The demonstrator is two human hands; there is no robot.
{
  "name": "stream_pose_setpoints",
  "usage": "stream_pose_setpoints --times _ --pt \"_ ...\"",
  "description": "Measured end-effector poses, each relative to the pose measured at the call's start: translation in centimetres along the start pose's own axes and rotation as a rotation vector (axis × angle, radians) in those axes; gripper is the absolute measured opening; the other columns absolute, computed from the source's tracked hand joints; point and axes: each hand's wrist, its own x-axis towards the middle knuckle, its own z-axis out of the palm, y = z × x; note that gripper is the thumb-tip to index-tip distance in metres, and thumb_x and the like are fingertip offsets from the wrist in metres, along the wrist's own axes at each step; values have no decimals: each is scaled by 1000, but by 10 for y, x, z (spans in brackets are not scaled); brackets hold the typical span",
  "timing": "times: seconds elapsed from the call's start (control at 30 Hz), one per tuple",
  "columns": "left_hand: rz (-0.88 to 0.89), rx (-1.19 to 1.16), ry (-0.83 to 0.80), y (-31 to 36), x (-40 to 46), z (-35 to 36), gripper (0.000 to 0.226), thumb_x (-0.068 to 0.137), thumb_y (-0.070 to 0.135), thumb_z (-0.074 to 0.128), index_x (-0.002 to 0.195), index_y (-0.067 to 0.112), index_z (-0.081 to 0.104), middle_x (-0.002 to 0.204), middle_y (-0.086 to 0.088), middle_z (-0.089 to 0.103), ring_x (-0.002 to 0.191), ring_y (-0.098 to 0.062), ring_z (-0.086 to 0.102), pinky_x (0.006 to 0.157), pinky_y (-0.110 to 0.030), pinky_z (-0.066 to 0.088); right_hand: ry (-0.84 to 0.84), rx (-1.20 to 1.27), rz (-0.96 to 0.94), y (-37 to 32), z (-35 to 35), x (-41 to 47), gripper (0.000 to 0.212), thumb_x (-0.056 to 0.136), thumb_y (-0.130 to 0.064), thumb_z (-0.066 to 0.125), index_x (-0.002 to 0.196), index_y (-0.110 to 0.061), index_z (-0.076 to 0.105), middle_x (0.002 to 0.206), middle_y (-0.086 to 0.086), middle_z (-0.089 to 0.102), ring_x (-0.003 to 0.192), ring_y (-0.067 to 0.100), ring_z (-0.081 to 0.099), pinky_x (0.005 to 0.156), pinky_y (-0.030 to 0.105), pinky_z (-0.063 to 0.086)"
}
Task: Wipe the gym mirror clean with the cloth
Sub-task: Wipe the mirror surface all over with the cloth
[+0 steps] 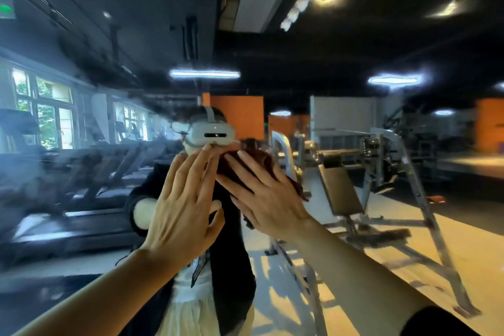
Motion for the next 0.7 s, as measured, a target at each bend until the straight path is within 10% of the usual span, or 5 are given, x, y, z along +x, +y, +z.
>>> stream_pose_setpoints --times 0.13,0.37,0.6,0.7 --pt "9 5 -66 15 -2 5 98 66 24 83 148 -4 39 153 -22 38 143 -37 25 124 -48 7 14 -36 347 75 -12 18 52 108 -43 21 159 -32 18 167 3 12 155 25 6 121 58 -5" --pt "2 -11 -207 45 -9 16 108 62 30 84 153 3 33 162 -18 24 150 -35 20 120 -62 13 200 140 866 83 -1 -27 54 108 -42 17 157 -22 28 164 11 25 153 35 13 119 64 17" --pt "-62 15 -306 55 -19 26 118 63 42 85 157 6 24 165 -16 14 153 -32 15 119 -66 12 40 54 311 24 6 -73 53 109 -39 24 159 -29 15 167 7 12 155 31 7 122 60 7" --pt "-94 -16 -263 58 -28 28 118 63 41 88 156 4 25 165 -16 17 152 -32 16 120 -63 7 83 -23 500 67 0 -57 51 107 -42 22 157 -33 12 166 4 14 154 28 10 120 58 -14"
